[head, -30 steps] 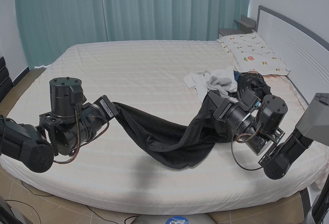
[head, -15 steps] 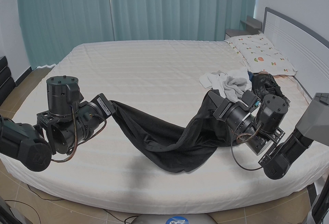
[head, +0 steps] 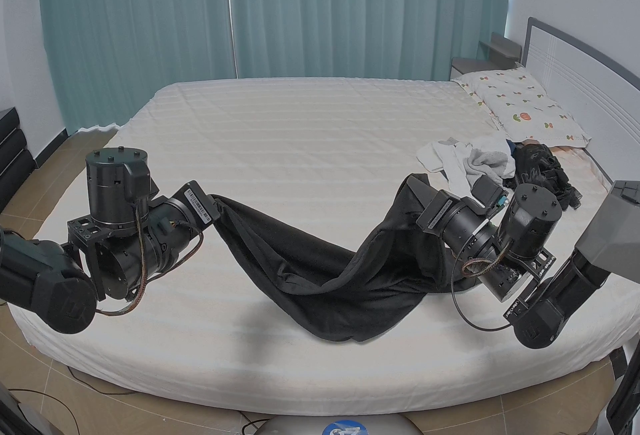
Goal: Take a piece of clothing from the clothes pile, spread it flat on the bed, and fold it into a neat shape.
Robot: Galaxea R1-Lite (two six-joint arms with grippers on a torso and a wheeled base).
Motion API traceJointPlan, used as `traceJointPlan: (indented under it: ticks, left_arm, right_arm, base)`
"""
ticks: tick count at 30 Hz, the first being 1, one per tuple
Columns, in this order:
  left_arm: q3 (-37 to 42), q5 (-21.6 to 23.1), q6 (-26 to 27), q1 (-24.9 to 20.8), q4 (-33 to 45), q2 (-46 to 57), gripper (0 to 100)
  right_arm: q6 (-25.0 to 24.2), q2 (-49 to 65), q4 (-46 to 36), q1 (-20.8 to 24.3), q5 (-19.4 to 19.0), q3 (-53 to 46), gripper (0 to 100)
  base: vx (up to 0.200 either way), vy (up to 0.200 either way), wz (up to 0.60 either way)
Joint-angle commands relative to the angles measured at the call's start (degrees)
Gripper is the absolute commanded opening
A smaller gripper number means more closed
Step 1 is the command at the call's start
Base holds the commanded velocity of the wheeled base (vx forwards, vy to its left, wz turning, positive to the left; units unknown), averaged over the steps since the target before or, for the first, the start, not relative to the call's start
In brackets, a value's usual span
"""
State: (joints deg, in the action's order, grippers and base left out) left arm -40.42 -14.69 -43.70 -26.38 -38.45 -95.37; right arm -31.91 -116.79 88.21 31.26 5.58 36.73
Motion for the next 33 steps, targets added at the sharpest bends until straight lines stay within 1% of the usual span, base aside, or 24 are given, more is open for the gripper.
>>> traceJointPlan:
  ticks: [1, 5, 12, 20, 23, 25, 29, 31, 33]
  left_arm:
    - [0.2, -0.1, -0.3, 0.0, -0.1, 0.0, 0]
    - [0.3, -0.1, -0.4, 0.0, -0.1, 0.3, 0]
    - [1.8, -0.3, -0.4, -0.1, -0.3, -0.2, 0]
    - [2.5, -0.2, -0.7, -0.9, -0.2, 0.2, 0]
    - [2.8, -0.2, -0.9, -1.0, -0.2, 0.3, 0]
    - [3.7, -0.2, -1.4, -2.1, -0.2, 0.7, 0]
    - [6.2, -0.2, -1.6, -4.5, -0.1, 4.0, 0]
    - [6.7, -0.2, -1.6, -5.0, 0.0, 5.0, 0]
    - [7.6, -0.2, -1.6, -6.2, 0.0, 7.4, 0]
  right_arm:
    - [-0.1, 0.1, 0.1, -0.3, 0.0, -0.4, 0]
    - [-0.1, 0.1, 0.1, -0.6, 0.0, -0.6, 0]
    - [-0.4, -0.1, 0.1, -1.7, 0.0, -1.6, 0]
    - [-0.7, 1.4, 0.5, -3.2, -0.6, -6.1, 0]
    - [-0.8, 2.9, 0.6, -3.2, -0.5, -7.9, 0]
    - [-0.8, 4.7, 0.9, -2.9, 0.1, -10.4, 0]
    - [-0.8, 10.7, 1.1, -1.6, -0.1, -17.2, 0]
    - [-0.9, 12.3, 1.1, -1.5, 0.0, -18.5, 0]
    - [-0.9, 16.4, 1.1, -0.9, 0.1, -21.5, 0]
  base:
    - [0.0, 0.2, 0.0]
    - [0.0, 0.2, 0.0]
    - [0.0, 0.0, 0.0]
    - [0.0, 0.0, 0.0]
    - [-0.2, 0.0, 0.0]
    - [-0.2, 0.0, 0.0]
    - [-0.2, 0.0, 0.0]
    - [-0.2, 0.0, 0.0]
    - [-0.2, 0.0, 0.0]
